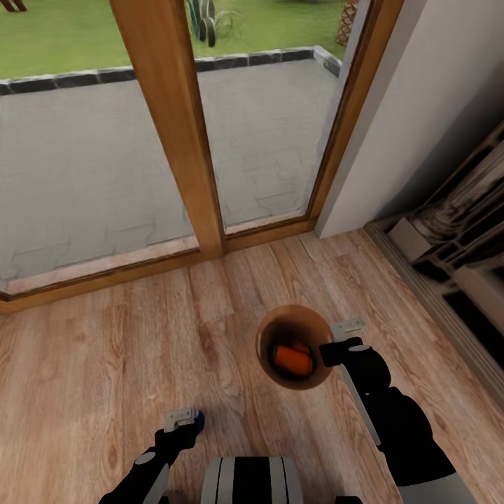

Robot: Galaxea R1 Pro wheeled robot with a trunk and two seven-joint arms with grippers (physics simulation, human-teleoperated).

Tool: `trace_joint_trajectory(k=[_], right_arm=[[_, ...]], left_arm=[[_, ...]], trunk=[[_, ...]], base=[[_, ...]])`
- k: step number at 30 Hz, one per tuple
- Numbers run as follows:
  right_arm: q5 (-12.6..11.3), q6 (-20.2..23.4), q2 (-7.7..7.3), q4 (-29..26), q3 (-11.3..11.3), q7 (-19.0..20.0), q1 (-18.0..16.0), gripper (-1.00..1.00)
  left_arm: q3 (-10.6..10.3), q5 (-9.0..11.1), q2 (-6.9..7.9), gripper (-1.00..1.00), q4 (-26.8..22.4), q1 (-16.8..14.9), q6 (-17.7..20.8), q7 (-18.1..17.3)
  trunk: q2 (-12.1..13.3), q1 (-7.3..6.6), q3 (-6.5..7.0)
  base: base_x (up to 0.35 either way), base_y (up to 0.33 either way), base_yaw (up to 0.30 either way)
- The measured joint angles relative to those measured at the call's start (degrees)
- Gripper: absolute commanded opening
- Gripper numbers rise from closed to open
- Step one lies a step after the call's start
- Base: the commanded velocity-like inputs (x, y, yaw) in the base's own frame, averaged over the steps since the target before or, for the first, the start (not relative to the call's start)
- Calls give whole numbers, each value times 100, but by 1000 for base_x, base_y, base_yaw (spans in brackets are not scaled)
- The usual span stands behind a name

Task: Put the three can of soda from the living room inside the tash can in the kitchen.

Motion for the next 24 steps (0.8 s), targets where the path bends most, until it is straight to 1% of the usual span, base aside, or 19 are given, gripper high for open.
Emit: trace_joint_trajectory(k=[17, 20, 22, 24], right_arm=[[0, -4, 0, 1, 1, 0, -1, -100], [1, -5, 0, -3, 1, 0, -1, -100], [-2, -5, 0, -2, 1, 0, -1, -100], [0, -5, 0, -2, 1, 0, -1, -100]], left_arm=[[3, -11, 1, -100, 4, 1, 0, 6], [-23, -11, 1, -100, 3, 1, 0, 5], [-107, -11, 1, -100, 3, 1, 0, 5], [-140, -11, 1, -100, 1, 1, 0, 5]], trunk=[[680, -372, 304], [800, -438, 358], [881, -482, 394], [961, -526, 430]], base=[[0, 0, 0], [0, 0, 0], [0, 0, 0], [0, 0, 0]])
